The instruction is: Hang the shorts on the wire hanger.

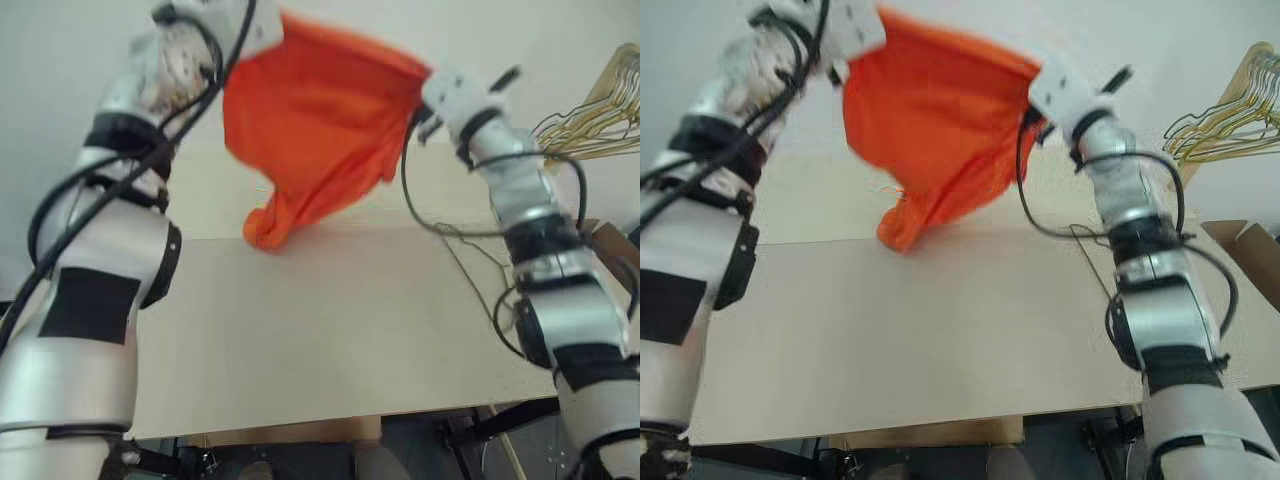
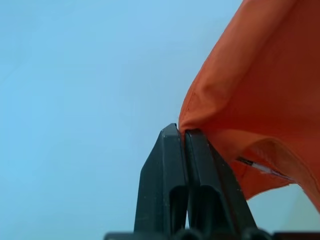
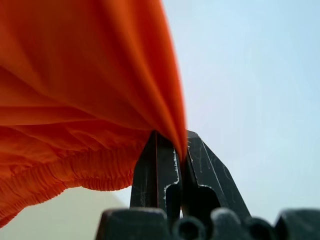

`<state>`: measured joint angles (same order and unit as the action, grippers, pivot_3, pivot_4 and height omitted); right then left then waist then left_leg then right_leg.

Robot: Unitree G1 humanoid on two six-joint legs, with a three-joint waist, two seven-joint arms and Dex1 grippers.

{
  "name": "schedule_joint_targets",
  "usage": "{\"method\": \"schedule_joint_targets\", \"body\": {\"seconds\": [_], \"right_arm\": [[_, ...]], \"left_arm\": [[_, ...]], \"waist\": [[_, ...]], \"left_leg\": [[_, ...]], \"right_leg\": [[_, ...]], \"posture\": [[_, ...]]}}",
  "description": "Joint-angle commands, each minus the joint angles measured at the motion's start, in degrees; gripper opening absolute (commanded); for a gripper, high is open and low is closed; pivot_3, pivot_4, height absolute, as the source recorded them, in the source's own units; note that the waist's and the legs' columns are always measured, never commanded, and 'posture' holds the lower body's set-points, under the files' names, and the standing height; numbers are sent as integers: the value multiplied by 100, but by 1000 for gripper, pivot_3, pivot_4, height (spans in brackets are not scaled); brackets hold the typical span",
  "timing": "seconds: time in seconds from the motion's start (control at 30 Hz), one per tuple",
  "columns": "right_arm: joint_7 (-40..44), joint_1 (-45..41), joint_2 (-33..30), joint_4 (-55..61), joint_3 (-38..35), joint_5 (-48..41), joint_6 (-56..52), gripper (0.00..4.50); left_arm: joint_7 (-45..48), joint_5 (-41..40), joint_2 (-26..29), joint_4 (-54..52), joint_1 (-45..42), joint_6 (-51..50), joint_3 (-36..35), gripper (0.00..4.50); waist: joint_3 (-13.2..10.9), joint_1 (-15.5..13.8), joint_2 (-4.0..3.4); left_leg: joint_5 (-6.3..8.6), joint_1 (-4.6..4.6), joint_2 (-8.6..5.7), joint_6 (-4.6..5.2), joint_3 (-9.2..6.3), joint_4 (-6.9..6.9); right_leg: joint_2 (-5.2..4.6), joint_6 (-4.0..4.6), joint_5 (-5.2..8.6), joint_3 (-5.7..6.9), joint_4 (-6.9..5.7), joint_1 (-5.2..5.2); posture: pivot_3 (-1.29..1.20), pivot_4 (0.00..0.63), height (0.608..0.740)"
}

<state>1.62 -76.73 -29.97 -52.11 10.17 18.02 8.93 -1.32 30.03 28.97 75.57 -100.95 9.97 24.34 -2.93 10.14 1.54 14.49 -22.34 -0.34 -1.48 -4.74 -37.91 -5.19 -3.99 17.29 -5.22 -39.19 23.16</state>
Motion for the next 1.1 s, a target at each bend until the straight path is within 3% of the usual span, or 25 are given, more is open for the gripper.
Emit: {"method": "schedule_joint_targets", "body": {"seconds": [0.03, 0.2, 0.3, 0.4, 0.5, 0.57, 0.67, 0.77, 0.97, 1.1], "right_arm": [[-1106, -312, -67, -624, -293, 76, 847, 0], [-991, 309, -334, -647, -121, 213, 1646, 0], [-840, 1222, -726, -279, 103, 519, 2198, 0], [-572, 2177, -1096, 116, 216, 630, 2770, 0], [-253, 2977, -1329, 489, 224, 592, 3225, 0], [44, 3380, -1397, 720, 248, 512, 3506, 0], [550, 3786, -1371, 1070, 236, 264, 3714, 0], [1075, 4166, -1385, 1429, 401, 202, 4023, 0], [1634, 4509, -1652, 1660, 763, 699, 4616, 0], [1689, 4685, -1933, 1710, 935, 1225, 4851, 0]], "left_arm": [[-1286, 63, 115, 199, -443, -42, -295, 36], [-1433, 214, 154, 167, -247, 677, -244, 36], [-610, 9, 169, 42, 317, 1647, -355, 36], [1089, -676, 262, -336, 1342, 2798, -678, 36], [3485, -2027, 552, -1597, 2899, 3372, -991, 36], [4777, -2967, 983, -3162, 4122, 2770, -1065, 36], [5984, -3967, 1744, -5267, 5500, 1561, -1219, 36], [7034, -4779, 2798, -6941, 6776, 512, -1440, 36], [8329, -5207, 4214, -8251, 8304, -97, -1870, 36], [8631, -5626, 4567, -9131, 9269, -474, -2256, 36]], "waist": [[0, 16, 0], [1, 20, 1], [10, -29, -1], [19, -29, -15], [21, 145, -21], [22, 371, -23], [21, 638, -22], [22, 717, -22], [-5, 387, -35], [-11, 96, -39]], "left_leg": [[-14, -20, -10, -25, 6, 5], [-21, -43, -72, -16, 23, 1], [-24, -38, -80, -13, 28, -3], [-29, -22, -80, -13, 24, 2], [-44, -11, -78, -28, 28, 15], [-55, -16, -71, -48, 29, 14], [-51, -26, -62, -41, 7, 3], [-21, 13, -61, 11, -4, -1], [20, 222, -35, 76, 15, 14], [26, 280, 11, 80, 29, 14]], "right_leg": [[-9, -1, 1, -11, 4, 14], [-66, -37, -4, -22, 23, 14], [-71, -44, -7, 0, 34, -13], [-71, -47, -5, 8, 59, -29], [-71, -47, -5, 1, 69, -37], [-68, -46, -6, -8, 69, -31], [-62, -46, -6, -22, 59, -35], [-59, -47, -6, -21, 65, -85], [-12, -35, 3, -14, 122, -301], [24, -6, 12, -9, 118, -343]], "posture": [[-124, 0, 740], [-121, 0, 740], [-123, 0, 740], [-127, 0, 740], [-125, 0, 740], [-115, 5, 740], [-99, 16, 740], [-79, 23, 740], [-63, 29, 740], [-66, 32, 740]]}}
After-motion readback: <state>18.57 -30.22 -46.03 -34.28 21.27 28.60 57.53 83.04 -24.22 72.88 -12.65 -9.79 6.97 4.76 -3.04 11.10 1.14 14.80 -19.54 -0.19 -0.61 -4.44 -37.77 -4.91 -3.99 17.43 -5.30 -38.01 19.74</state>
